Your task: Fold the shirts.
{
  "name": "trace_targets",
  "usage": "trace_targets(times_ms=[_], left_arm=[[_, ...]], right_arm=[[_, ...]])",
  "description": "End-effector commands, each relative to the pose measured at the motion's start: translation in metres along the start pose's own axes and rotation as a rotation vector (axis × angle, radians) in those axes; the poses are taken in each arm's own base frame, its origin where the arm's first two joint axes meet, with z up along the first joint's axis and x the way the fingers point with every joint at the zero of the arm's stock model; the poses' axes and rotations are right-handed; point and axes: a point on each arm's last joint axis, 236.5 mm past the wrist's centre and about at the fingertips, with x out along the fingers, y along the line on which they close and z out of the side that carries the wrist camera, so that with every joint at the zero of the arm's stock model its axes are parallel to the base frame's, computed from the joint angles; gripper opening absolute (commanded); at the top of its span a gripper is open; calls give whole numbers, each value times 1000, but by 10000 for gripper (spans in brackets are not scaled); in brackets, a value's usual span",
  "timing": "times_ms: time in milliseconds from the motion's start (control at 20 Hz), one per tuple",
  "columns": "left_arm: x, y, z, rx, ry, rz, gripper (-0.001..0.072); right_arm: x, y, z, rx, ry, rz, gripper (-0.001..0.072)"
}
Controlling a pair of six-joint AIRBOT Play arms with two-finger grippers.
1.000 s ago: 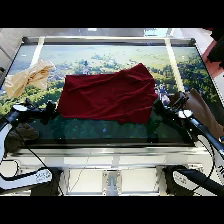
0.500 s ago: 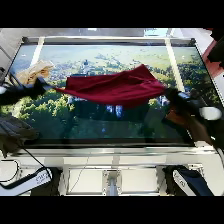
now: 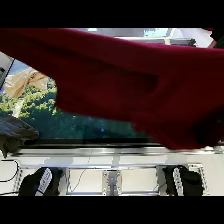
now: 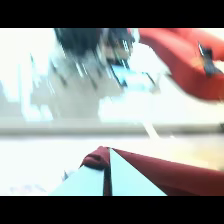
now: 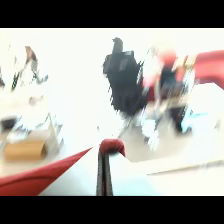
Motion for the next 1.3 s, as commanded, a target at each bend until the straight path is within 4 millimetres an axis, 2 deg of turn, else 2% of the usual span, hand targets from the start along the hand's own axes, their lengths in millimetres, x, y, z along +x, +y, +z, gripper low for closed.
trace_targets(times_ms=[0,100,150,200,300,450,550,600,700,750,850,950,1050,1150,1250], left_arm=[[-7,-5,-1,8,37,5,9],[21,11,-49,-62,220,-30,9],[39,23,-77,-98,313,-31,9],[57,34,-105,-127,404,-21,9],[99,59,-179,-113,601,26,9],[160,110,-292,-26,826,230,9],[194,135,-354,3,887,331,9],[208,141,-381,-15,901,352,9],[226,149,-432,-64,933,367,9],[229,152,-453,-74,959,373,9],[229,154,-473,-77,996,374,10],[231,155,-464,-77,980,375,9],[228,149,-441,-92,989,374,10],[214,132,-426,-74,1033,317,10],[192,121,-429,-37,1132,285,10]], right_arm=[[26,4,16,-42,15,27,20],[89,3,-42,41,204,134,21],[119,-1,-77,86,303,175,22],[148,-10,-118,144,406,201,22],[191,-28,-208,219,602,214,22],[222,-32,-351,234,869,233,22],[236,-32,-438,243,990,211,22],[245,-33,-470,258,1005,188,22],[262,-39,-516,287,989,123,22],[270,-44,-531,302,970,92,21],[279,-53,-539,321,936,53,21],[282,-56,-530,272,932,81,21],[278,-39,-513,227,990,194,22],[260,-32,-506,131,1080,267,22],[226,-33,-515,49,1226,298,22]])
